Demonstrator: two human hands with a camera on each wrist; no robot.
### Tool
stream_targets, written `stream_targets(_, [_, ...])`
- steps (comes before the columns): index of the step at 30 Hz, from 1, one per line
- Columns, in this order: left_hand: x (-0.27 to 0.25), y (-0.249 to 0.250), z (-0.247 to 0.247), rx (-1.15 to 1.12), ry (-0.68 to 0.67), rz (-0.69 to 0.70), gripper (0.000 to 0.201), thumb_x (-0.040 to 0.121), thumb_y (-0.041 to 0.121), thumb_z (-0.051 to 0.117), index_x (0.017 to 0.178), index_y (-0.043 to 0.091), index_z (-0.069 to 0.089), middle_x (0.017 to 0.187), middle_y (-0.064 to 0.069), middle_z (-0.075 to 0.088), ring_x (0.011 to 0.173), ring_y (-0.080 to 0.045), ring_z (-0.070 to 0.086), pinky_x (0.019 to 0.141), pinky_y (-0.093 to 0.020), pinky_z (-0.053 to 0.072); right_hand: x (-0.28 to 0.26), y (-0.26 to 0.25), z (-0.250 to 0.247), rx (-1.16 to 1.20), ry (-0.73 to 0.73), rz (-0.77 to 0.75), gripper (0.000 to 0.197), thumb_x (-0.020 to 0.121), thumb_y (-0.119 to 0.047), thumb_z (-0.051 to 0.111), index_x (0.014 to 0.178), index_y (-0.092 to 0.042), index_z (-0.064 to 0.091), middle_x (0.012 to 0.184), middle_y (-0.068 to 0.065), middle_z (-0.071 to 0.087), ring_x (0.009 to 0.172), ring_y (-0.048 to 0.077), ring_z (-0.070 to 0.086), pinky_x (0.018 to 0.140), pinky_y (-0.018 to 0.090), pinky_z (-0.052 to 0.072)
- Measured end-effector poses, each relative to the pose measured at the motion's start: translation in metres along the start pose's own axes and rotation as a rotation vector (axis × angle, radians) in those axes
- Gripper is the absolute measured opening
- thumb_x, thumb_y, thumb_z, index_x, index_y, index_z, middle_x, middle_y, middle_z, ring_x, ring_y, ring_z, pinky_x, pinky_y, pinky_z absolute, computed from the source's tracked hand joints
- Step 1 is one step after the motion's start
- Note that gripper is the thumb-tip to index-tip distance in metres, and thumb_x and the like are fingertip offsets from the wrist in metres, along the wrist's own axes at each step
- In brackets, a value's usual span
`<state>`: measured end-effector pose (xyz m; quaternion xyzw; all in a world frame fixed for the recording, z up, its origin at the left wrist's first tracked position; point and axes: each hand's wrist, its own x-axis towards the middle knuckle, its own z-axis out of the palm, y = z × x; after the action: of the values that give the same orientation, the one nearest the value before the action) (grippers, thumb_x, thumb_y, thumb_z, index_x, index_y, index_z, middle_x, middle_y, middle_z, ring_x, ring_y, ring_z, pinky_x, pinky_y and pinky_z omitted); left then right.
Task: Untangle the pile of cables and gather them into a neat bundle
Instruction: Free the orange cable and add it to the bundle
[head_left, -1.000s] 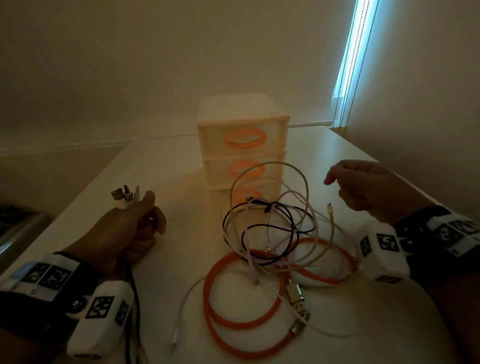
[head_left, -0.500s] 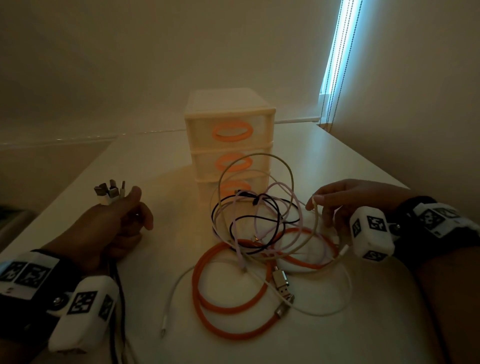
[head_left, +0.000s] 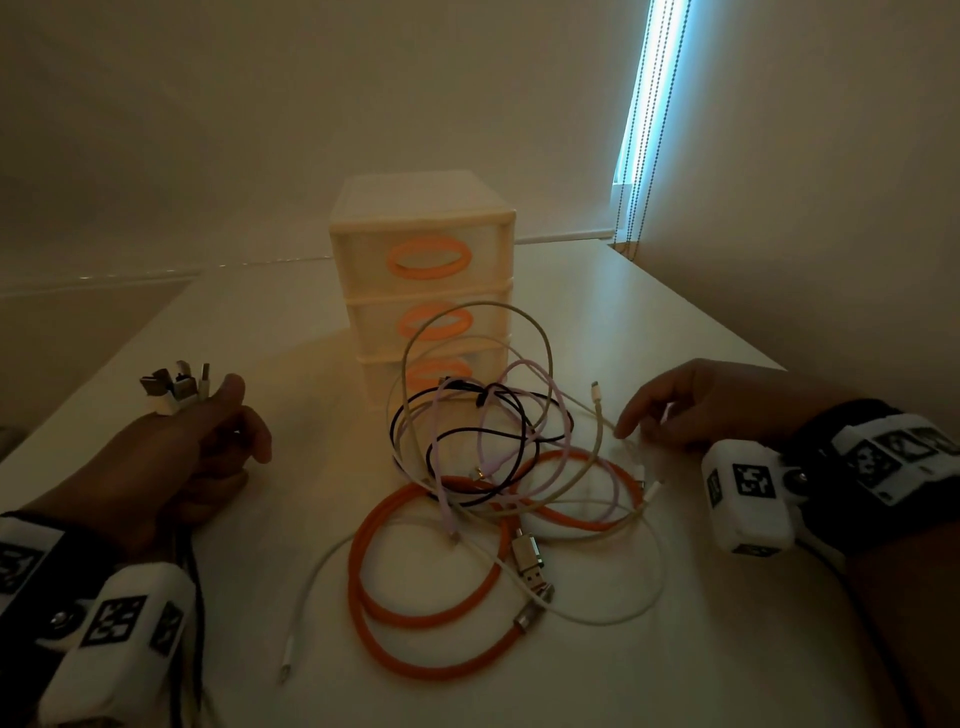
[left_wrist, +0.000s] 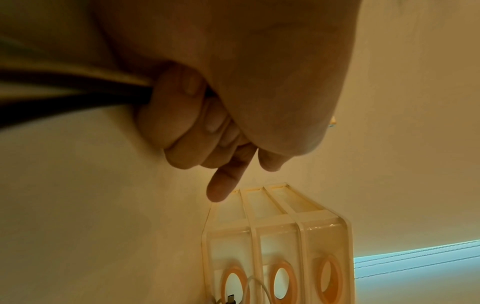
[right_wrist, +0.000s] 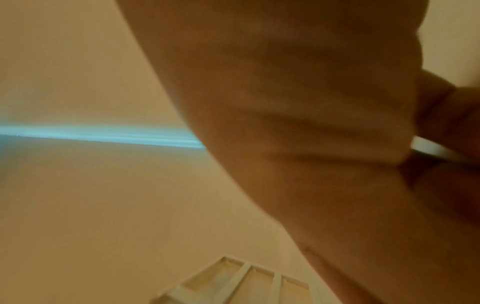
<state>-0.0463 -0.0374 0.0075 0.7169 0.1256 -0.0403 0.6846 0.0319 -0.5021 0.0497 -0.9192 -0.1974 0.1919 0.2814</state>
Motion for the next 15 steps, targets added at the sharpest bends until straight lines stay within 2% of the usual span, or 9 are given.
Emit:
stream_targets(2, [-0.001, 0.001, 0.001, 0.007, -0.016, 0.013, 0.084, 0.057, 0.082, 0.074, 0.080, 0.002, 0.063, 0.056, 0.001, 0.023, 0.042, -0.010, 0.016, 0.044, -0.014, 0.022, 0.002, -0.004, 0.002, -0.141, -0.023, -0.025, 0.031, 0.089, -0.013, 0.069, 0.097, -0.043, 0.076, 0.084, -0.010, 0.071, 0.064, -0.002, 0.060, 0.065, 0.017, 0.051])
stream_targets(3, [-0.003, 0.002, 0.003, 0.009, -0.017, 0.015, 0.087, 0.049, 0.083, 0.078, 0.080, 0.002, 0.063, 0.056, 0.002, 0.023, 0.042, -0.010, 0.017, 0.043, -0.014, 0.023, 0.004, -0.005, 0.003, -0.191, -0.023, -0.022, 0.029, 0.087, -0.016, 0.071, 0.093, -0.045, 0.075, 0.085, -0.007, 0.071, 0.065, 0.000, 0.060, 0.069, 0.022, 0.053])
stream_targets(5, [-0.007, 0.004, 0.006, 0.012, -0.019, 0.014, 0.087, 0.047, 0.082, 0.080, 0.078, 0.003, 0.065, 0.056, 0.002, 0.023, 0.041, -0.010, 0.017, 0.042, -0.013, 0.023, 0.007, -0.007, 0.007, -0.235, -0.020, -0.013, 0.022, 0.085, -0.019, 0.073, 0.085, -0.042, 0.075, 0.082, 0.000, 0.071, 0.063, 0.004, 0.058, 0.071, 0.029, 0.053])
stream_targets(7, [-0.010, 0.006, 0.009, 0.022, -0.009, 0.010, 0.076, 0.065, 0.080, 0.070, 0.075, 0.005, 0.065, 0.056, 0.001, 0.023, 0.041, -0.011, 0.017, 0.041, -0.013, 0.022, 0.009, -0.010, 0.011, -0.247, 0.010, -0.026, 0.017, 0.087, -0.024, 0.074, 0.083, -0.040, 0.074, 0.077, 0.001, 0.069, 0.061, 0.004, 0.056, 0.066, 0.025, 0.049])
stream_targets(9, [-0.011, 0.006, 0.012, 0.028, 0.023, -0.006, 0.066, 0.087, 0.069, 0.050, 0.071, 0.006, 0.065, 0.057, 0.000, 0.022, 0.043, -0.011, 0.016, 0.040, -0.013, 0.019, 0.012, -0.012, 0.015, -0.260, 0.094, -0.049, 0.014, 0.090, -0.028, 0.072, 0.086, -0.041, 0.074, 0.078, -0.006, 0.067, 0.064, 0.002, 0.057, 0.062, 0.016, 0.045])
stream_targets(12, [-0.010, 0.007, 0.013, 0.048, 0.047, -0.011, 0.065, 0.093, 0.064, 0.043, 0.071, 0.007, 0.066, 0.058, -0.001, 0.023, 0.046, -0.012, 0.016, 0.040, -0.015, 0.018, 0.013, -0.012, 0.018, -0.239, 0.142, -0.077, 0.022, 0.094, -0.020, 0.066, 0.093, -0.041, 0.073, 0.085, -0.010, 0.068, 0.072, 0.000, 0.062, 0.061, 0.013, 0.048])
stream_targets(15, [-0.012, 0.008, 0.013, 0.057, 0.053, -0.018, 0.064, 0.090, 0.065, 0.046, 0.071, 0.008, 0.066, 0.058, -0.001, 0.024, 0.045, -0.012, 0.016, 0.040, -0.015, 0.019, 0.008, -0.013, 0.012, -0.197, 0.234, -0.073, 0.029, 0.094, -0.010, 0.061, 0.094, -0.036, 0.073, 0.085, -0.005, 0.069, 0.066, 0.011, 0.066, 0.063, 0.022, 0.055])
